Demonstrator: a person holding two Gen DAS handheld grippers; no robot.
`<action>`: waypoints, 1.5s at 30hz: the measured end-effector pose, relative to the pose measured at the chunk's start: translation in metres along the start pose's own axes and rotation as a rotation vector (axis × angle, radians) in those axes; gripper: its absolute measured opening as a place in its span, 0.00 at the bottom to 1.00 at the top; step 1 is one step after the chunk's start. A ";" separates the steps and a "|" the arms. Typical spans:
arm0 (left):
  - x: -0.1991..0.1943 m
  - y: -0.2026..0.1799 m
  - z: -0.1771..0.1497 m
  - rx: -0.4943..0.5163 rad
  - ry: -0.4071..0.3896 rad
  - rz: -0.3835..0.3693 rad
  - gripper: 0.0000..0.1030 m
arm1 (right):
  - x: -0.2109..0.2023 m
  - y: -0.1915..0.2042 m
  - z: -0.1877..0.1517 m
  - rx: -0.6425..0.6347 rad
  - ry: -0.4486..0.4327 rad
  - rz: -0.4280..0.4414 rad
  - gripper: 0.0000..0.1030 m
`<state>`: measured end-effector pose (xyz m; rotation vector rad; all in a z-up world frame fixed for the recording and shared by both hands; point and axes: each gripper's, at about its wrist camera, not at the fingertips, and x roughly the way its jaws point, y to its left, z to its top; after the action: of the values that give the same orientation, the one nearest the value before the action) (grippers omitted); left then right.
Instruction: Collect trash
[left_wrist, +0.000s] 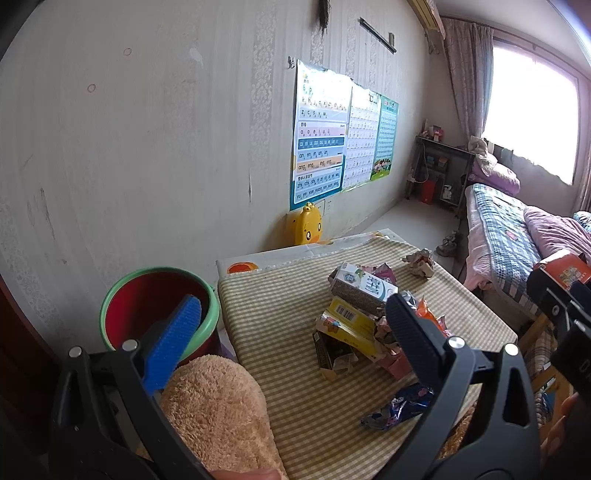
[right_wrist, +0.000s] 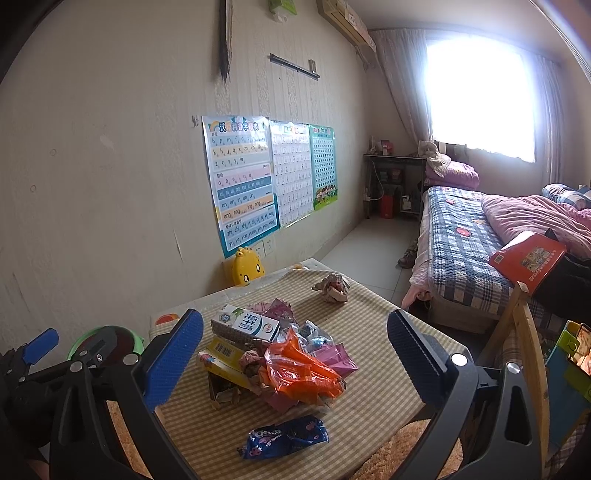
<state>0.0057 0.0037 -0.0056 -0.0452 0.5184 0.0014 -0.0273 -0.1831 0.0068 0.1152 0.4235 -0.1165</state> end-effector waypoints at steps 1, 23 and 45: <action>0.000 0.000 0.000 0.000 0.002 0.000 0.95 | 0.000 0.000 0.000 0.000 0.001 0.000 0.93; 0.005 0.001 -0.002 0.000 0.021 0.007 0.95 | 0.002 -0.003 -0.003 -0.001 0.011 -0.010 0.93; 0.012 0.004 -0.003 -0.014 0.025 0.017 0.95 | 0.024 -0.011 -0.013 0.017 0.097 -0.019 0.93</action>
<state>0.0147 0.0076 -0.0145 -0.0550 0.5435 0.0214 -0.0121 -0.1940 -0.0156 0.1336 0.5210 -0.1334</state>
